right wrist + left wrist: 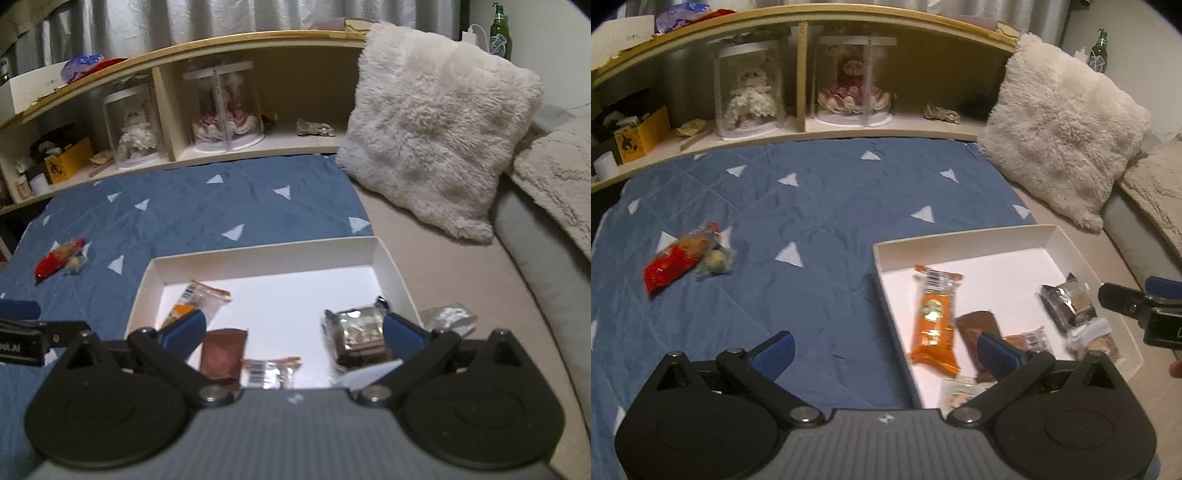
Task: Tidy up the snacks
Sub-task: 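Withdraw both open tools from the tray toward the red packet, then grasp the red pastry packet with the left tool while the right tool grasps the clear cookie packet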
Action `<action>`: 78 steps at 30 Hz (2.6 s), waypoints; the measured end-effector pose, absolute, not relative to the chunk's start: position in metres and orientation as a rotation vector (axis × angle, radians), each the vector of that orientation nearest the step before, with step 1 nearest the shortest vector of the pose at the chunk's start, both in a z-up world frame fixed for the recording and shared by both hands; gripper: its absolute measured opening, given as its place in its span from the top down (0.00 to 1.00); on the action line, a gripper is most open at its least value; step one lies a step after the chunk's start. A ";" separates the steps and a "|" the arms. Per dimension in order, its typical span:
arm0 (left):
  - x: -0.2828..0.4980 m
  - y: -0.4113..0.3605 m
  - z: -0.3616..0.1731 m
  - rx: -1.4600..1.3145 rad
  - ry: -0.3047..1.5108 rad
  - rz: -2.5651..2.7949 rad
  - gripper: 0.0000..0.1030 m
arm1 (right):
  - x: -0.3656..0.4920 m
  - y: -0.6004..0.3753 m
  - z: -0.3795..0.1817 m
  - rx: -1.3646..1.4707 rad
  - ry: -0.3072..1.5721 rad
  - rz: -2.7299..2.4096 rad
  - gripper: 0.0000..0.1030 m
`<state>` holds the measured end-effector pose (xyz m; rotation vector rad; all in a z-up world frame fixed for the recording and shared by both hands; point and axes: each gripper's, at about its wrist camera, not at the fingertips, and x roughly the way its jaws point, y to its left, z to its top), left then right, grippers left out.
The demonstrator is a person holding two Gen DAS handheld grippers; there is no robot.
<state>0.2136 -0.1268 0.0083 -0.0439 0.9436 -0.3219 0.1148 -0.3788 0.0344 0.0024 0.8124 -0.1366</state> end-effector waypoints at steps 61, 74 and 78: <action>0.404 0.110 -0.123 -0.488 0.837 -0.421 0.00 | 0.284 -0.104 -0.116 -0.006 0.757 0.282 0.03; 0.409 0.103 -0.125 -0.474 0.969 -0.477 0.00 | 0.310 -0.079 -0.125 0.096 0.796 0.273 0.40; 0.408 0.101 -0.125 -0.410 0.950 -0.417 0.01 | 0.311 -0.086 -0.123 0.119 0.787 0.279 0.56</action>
